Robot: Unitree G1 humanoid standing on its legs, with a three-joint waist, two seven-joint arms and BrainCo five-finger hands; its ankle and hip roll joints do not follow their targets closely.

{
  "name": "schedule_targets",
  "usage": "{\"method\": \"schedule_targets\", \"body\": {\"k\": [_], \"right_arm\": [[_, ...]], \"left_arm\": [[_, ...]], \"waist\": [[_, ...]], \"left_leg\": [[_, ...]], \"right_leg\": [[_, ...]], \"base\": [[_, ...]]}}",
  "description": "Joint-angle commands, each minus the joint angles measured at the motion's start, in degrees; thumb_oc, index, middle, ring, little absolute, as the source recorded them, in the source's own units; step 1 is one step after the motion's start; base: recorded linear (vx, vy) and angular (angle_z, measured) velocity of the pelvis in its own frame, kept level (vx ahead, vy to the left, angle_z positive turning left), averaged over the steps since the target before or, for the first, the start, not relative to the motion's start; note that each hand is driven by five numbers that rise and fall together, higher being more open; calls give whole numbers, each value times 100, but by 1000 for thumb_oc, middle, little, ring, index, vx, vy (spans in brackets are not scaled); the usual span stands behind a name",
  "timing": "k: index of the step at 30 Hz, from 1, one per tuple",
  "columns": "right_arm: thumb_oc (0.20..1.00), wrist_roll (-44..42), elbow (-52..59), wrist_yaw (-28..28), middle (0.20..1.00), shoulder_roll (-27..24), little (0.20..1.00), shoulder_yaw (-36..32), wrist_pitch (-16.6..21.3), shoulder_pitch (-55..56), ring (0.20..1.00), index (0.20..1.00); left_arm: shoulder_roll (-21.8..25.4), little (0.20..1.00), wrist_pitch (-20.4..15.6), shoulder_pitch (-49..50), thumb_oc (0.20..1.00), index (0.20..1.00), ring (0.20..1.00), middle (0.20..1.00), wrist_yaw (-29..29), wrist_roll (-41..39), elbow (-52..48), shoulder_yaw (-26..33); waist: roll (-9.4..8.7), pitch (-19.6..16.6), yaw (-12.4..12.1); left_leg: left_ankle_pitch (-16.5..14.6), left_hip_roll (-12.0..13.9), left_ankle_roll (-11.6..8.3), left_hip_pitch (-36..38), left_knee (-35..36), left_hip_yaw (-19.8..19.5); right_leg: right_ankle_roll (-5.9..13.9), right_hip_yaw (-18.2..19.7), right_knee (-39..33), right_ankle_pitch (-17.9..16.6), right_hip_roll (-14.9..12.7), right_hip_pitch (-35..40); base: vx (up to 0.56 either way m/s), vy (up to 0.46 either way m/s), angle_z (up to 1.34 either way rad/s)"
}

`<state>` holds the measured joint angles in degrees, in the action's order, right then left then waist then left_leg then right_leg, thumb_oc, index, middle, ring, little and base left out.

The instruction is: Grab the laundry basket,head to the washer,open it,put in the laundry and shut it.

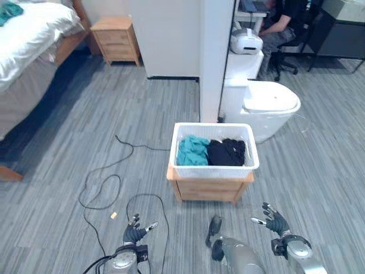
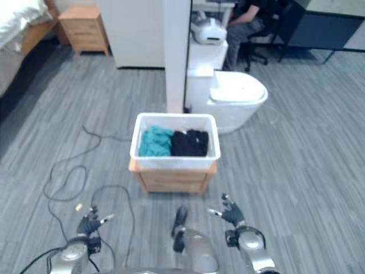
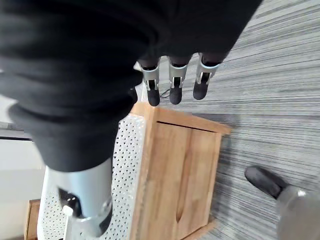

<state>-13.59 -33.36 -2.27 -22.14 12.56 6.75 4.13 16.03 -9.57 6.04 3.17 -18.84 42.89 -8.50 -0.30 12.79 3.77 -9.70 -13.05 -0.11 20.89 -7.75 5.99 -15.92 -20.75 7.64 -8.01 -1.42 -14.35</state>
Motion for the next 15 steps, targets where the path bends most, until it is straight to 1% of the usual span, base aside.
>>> {"method": "schedule_targets", "body": {"k": [1, 2, 3, 4, 5, 6, 7, 8, 9, 10, 13, 15], "right_arm": [[1000, 13, 265, 39, 1000, 152, 1000, 68, 270, -244, 1000, 1000], [1000, 21, 284, 39, 1000, 124, 1000, 60, 258, -216, 1000, 1000], [1000, -13, 295, 36, 1000, 17, 1000, 53, 258, -194, 1000, 1000], [1000, -19, 315, 33, 1000, -19, 1000, 48, 257, -192, 1000, 1000], [1000, -37, 296, 3, 1000, -53, 1000, 27, 253, -175, 1000, 1000], [1000, -42, 311, -23, 1000, -74, 1000, 1, 261, -175, 1000, 1000], [1000, -41, 313, -23, 1000, -75, 1000, -1, 260, -171, 1000, 1000], [1000, -14, 284, -97, 1000, -102, 1000, -36, 263, -184, 1000, 1000], [1000, -31, 276, -98, 1000, -114, 1000, -58, 259, -201, 1000, 1000], [1000, 8, 268, -99, 1000, -121, 1000, -73, 262, -157, 1000, 1000], [1000, 84, 296, -137, 1000, -131, 1000, -141, 275, -106, 1000, 1000], [1000, 134, 317, -147, 1000, -156, 1000, -153, 281, -126, 1000, 1000]], "left_arm": [[459, 1000, -231, -66, 1000, 1000, 1000, 1000, -39, 270, -253, 70], [458, 1000, -230, -36, 1000, 1000, 1000, 1000, -64, 269, -271, 58], [426, 1000, -235, -22, 1000, 1000, 1000, 1000, -89, 226, -241, 51], [407, 1000, -225, -37, 1000, 1000, 1000, 1000, -93, 221, -237, 43], [383, 1000, -217, -45, 1000, 1000, 1000, 1000, -85, 220, -252, 17], [382, 1000, -211, -66, 1000, 1000, 1000, 1000, -89, 225, -296, -14], [382, 1000, -209, -64, 1000, 1000, 1000, 1000, -88, 225, -297, -16], [404, 1000, -200, -107, 1000, 1000, 1000, 1000, -59, 244, -402, -74], [406, 1000, -250, -90, 1000, 1000, 1000, 1000, -96, 149, -504, -78], [401, 1000, -226, -83, 1000, 1000, 1000, 1000, -123, 155, -561, -87], [375, 1000, -207, 32, 1000, 1000, 1000, 1000, -164, 202, -654, -34], [400, 1000, -191, 87, 1000, 1000, 1000, 1000, -186, 243, -743, -22]], "waist": [[-351, -75, -4], [-394, -96, 18], [-421, -155, 6], [-440, -176, -5], [-451, -160, -45], [-527, -183, -43], [-522, -180, -46], [-531, -128, -100], [-508, -131, -135], [-484, -100, -173], [-445, -228, -178], [-437, -282, -194]], "left_leg": [[-98, 1269, -217, -803, -258, 103], [-21, 1306, -240, -944, -564, 113], [64, 1413, -291, -1083, -947, 171], [31, 1386, -253, -1174, -895, 123], [-125, 1345, -207, -1338, -835, 68], [-225, 1235, -132, -1525, -633, 22], [-237, 1238, -129, -1519, -639, 23], [-77, 1134, -83, -1786, -268, -38], [-62, 1109, -80, -1748, -93, -78], [10, 1115, -59, -1668, 55, -77], [71, 1115, 28, -1373, 501, -42], [102, 1116, 65, -1232, 646, 16]], "right_leg": [[2091, 175, -519, 274, -811, 801], [2059, 196, -558, 275, -825, 871], [1955, 303, -826, 347, -665, 1212], [1939, 357, -914, 395, -630, 1305], [1938, 430, -1007, 438, -581, 1440], [1959, 476, -1062, 459, -618, 1489], [1963, 476, -1069, 460, -614, 1500], [1982, 577, -1113, 487, -534, 1630], [1979, 663, -1114, 494, -483, 1653], [1976, 751, -1123, 492, -423, 1705], [1990, 869, -1202, 455, -339, 1748], [1996, 966, -1204, 441, -305, 1754]], "base": [[112, -158, 16], [235, -258, 23], [180, -155, 10], [198, -145, -24], [102, -58, -51], [71, -32, -67], [73, -25, -72], [76, -10, -61], [102, -10, -52], [81, 19, -52], [85, 35, -56], [58, 28, -41]]}}
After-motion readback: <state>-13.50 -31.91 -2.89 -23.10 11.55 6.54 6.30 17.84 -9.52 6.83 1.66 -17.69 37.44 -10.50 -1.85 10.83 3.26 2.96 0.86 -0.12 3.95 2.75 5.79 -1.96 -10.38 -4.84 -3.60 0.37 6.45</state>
